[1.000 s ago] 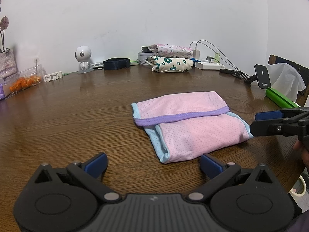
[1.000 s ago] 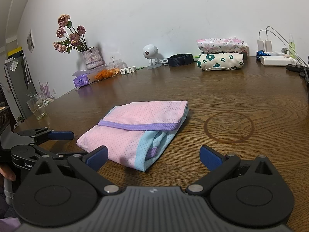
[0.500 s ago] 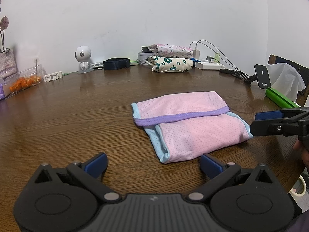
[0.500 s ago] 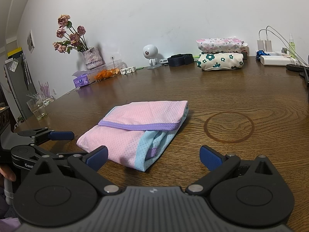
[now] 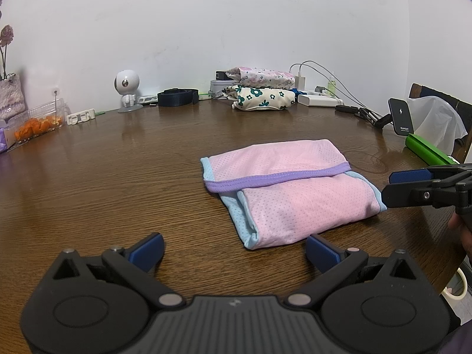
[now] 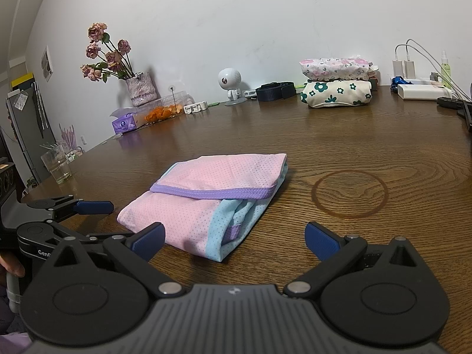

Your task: Fold clothes

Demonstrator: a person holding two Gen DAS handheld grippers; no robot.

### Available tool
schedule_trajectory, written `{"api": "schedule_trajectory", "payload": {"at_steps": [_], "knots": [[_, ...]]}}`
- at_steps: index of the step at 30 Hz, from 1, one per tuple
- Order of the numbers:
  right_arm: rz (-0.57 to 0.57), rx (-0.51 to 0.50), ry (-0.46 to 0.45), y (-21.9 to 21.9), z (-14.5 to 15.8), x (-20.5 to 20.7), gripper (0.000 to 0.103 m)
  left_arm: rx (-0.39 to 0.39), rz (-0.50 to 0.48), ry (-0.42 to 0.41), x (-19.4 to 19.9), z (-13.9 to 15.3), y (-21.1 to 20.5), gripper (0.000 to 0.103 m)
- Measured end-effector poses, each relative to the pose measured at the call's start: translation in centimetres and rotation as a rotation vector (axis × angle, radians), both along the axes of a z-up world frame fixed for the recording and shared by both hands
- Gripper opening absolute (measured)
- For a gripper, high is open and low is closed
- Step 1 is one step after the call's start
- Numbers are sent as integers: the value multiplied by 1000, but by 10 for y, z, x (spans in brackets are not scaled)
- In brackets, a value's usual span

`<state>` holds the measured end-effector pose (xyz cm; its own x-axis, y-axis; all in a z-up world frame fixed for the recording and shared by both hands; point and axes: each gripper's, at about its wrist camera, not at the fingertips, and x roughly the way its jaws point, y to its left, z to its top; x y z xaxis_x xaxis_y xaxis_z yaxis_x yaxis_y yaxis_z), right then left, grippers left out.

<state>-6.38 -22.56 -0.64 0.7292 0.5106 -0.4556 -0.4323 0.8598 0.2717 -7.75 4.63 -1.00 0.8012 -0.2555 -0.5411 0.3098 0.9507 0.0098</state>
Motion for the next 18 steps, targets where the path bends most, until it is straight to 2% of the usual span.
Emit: {"api": "schedule_trajectory", "payload": {"at_steps": [18], "knots": [[-1, 6, 1, 0, 0, 0, 103, 0, 0, 0, 0, 0, -1, 103]]}}
